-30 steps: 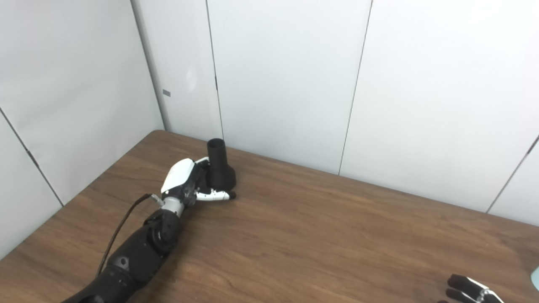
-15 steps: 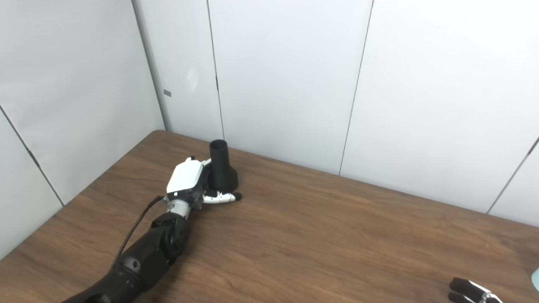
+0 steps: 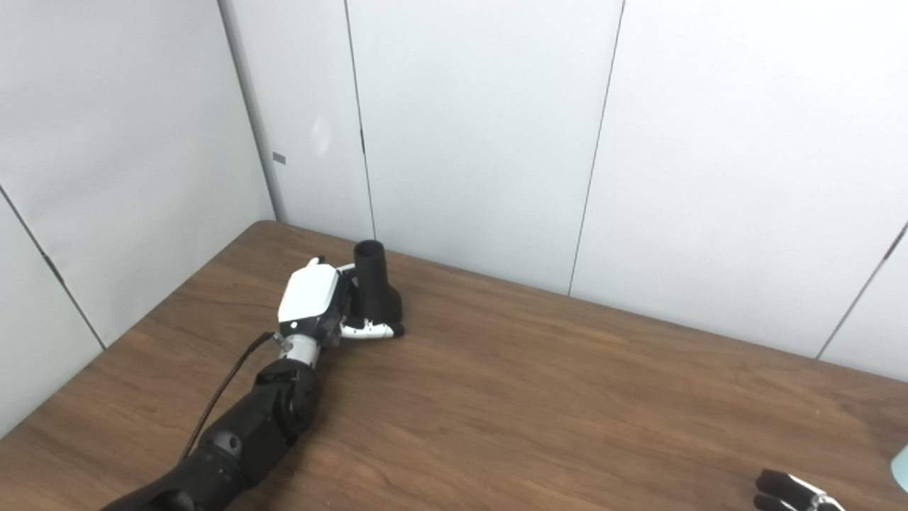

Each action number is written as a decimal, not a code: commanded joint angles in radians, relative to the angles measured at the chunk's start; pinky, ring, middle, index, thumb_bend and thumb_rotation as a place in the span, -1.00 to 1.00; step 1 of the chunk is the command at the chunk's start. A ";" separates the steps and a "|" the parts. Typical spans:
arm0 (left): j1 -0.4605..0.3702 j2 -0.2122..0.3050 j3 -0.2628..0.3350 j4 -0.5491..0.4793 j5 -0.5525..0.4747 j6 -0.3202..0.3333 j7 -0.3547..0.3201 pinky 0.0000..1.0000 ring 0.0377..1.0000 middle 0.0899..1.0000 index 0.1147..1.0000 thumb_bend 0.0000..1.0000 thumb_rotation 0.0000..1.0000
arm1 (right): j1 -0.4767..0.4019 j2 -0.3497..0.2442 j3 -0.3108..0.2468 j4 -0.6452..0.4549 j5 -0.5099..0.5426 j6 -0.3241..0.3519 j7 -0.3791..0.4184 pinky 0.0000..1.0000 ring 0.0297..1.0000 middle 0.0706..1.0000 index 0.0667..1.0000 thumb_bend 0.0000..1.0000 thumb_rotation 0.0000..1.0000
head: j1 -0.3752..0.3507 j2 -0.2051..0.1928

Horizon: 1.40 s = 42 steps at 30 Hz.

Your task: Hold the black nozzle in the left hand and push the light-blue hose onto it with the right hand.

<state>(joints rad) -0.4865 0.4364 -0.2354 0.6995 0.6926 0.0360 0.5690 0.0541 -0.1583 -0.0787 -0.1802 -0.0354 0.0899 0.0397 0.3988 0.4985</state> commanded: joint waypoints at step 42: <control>0.170 -0.018 -0.109 -0.153 0.028 -0.132 -0.218 -0.65 -0.61 -0.16 -0.17 0.05 -1.00 | 0.025 0.014 0.003 -0.160 -0.022 0.086 -0.012 0.23 0.36 0.36 0.29 -0.55 -1.00 | -0.119 0.088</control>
<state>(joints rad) -0.4046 0.4505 -0.2957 0.5309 0.7174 -0.0618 0.4081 0.0944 -0.1486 -0.0752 -0.2845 -0.0430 0.1748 0.0409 0.2961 0.5767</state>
